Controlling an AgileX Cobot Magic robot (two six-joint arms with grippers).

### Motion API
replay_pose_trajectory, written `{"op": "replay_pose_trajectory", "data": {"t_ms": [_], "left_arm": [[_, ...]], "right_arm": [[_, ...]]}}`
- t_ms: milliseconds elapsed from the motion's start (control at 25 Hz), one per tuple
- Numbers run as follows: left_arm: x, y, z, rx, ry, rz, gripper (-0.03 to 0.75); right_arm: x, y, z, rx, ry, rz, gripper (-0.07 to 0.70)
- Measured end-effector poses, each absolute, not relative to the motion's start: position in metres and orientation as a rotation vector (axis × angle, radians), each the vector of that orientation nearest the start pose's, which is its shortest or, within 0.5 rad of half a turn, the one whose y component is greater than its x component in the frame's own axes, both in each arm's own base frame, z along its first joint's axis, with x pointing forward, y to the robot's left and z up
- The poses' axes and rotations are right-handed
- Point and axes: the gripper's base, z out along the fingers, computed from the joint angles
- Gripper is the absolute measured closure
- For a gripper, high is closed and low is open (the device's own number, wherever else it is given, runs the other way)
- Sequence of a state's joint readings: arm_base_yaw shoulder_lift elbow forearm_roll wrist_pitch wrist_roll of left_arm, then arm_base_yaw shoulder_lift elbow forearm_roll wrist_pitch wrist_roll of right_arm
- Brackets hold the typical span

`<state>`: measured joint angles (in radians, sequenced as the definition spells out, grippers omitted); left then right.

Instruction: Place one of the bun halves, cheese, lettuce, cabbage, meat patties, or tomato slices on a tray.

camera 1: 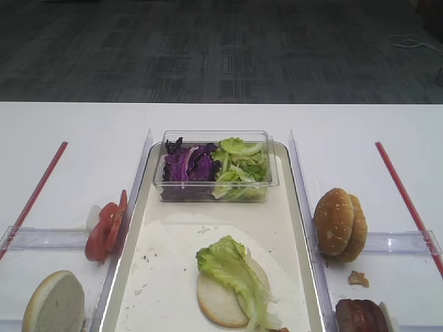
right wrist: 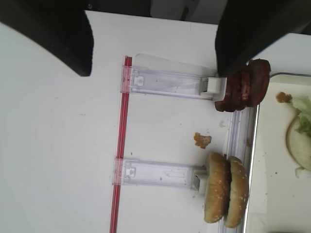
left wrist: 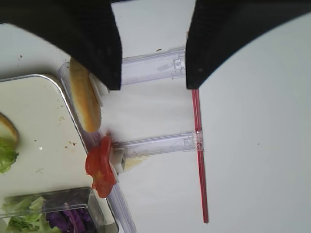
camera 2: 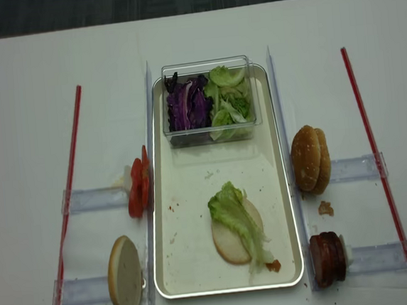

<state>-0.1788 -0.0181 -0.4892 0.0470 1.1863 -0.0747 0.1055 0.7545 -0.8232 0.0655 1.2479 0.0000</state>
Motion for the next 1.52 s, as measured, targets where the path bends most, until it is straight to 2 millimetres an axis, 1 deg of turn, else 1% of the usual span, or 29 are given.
{"op": "replay_pose_trajectory", "data": {"t_ms": [160,280,440,600,840,1080,1520], "left_arm": [[-0.011,0.006,0.264,0.107,2.16,-0.089,0.419],[-0.011,0.006,0.264,0.107,2.16,-0.089,0.419],[-0.011,0.006,0.264,0.107,2.16,-0.089,0.42],[-0.011,0.006,0.264,0.107,2.16,-0.089,0.419],[-0.011,0.006,0.264,0.107,2.16,-0.089,0.419],[-0.011,0.006,0.264,0.107,2.16,-0.089,0.419],[-0.011,0.006,0.264,0.107,2.16,-0.089,0.419]], "right_arm": [[0.07,0.012,0.323,-0.133,2.556,0.115,0.094],[0.048,0.009,0.319,-0.132,2.482,0.106,0.094],[0.025,0.005,0.314,-0.129,2.393,0.087,0.094],[0.009,0.002,0.302,-0.125,2.343,0.069,0.094],[-0.007,0.0,0.277,-0.123,2.296,0.069,0.094],[-0.022,-0.001,0.272,-0.119,2.21,0.07,0.094],[-0.02,-0.001,0.266,-0.132,2.215,0.061,0.094]]}}
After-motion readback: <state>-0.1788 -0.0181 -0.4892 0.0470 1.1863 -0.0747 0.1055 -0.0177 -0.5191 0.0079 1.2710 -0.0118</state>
